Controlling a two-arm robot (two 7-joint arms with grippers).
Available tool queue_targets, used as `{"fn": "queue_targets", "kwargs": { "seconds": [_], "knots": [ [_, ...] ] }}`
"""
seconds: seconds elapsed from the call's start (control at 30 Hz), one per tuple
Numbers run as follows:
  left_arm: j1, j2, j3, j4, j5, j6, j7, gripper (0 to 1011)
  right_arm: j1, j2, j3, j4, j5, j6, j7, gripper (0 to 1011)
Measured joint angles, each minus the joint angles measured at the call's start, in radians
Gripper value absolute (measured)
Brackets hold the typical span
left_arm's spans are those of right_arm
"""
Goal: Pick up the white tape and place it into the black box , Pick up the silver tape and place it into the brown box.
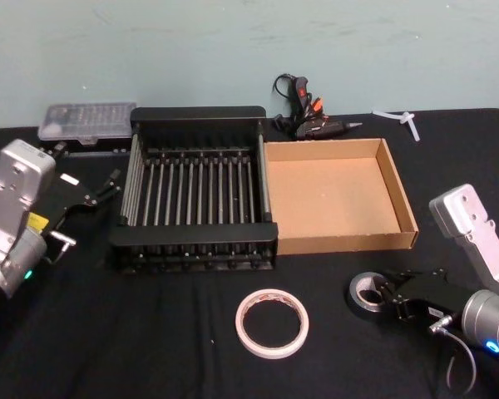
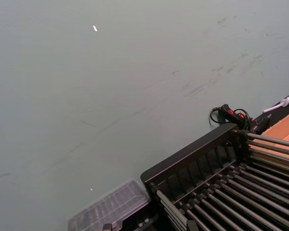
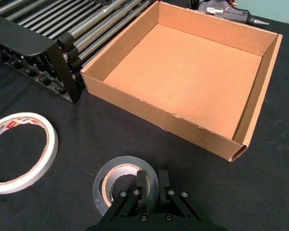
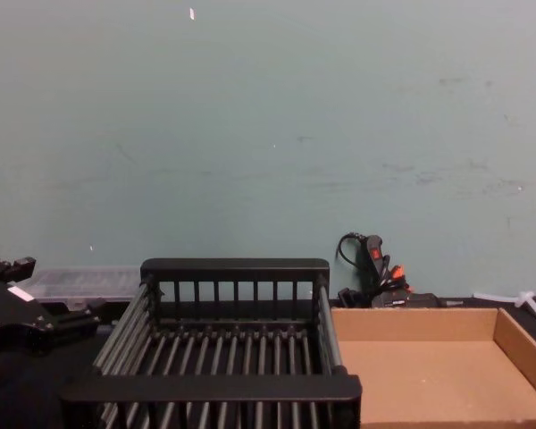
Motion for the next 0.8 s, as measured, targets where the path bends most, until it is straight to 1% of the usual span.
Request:
{"fn": "queue_targets", "kwargs": {
  "seconds": [0.03, 0.23, 0.33, 0.63, 0.8],
  "knots": [
    [0.0, 0.0, 0.0, 0.0, 0.0, 0.0, 0.0, 1001, 0.0, 0.0, 0.0, 0.0, 0.0, 0.0, 0.0, 156],
    [0.0, 0.0, 0.0, 0.0, 0.0, 0.0, 0.0, 1001, 0.0, 0.0, 0.0, 0.0, 0.0, 0.0, 0.0, 156],
    [0.0, 0.0, 0.0, 0.0, 0.0, 0.0, 0.0, 1001, -0.004, -0.005, 0.007, -0.003, 0.0, -0.009, 0.006, 156],
    [0.0, 0.0, 0.0, 0.0, 0.0, 0.0, 0.0, 1001, -0.016, -0.01, 0.042, -0.046, -0.003, -0.059, 0.031, 156],
    [0.0, 0.0, 0.0, 0.0, 0.0, 0.0, 0.0, 1001, -0.002, -0.016, 0.059, -0.065, -0.019, -0.105, 0.033, 156]
  ]
}}
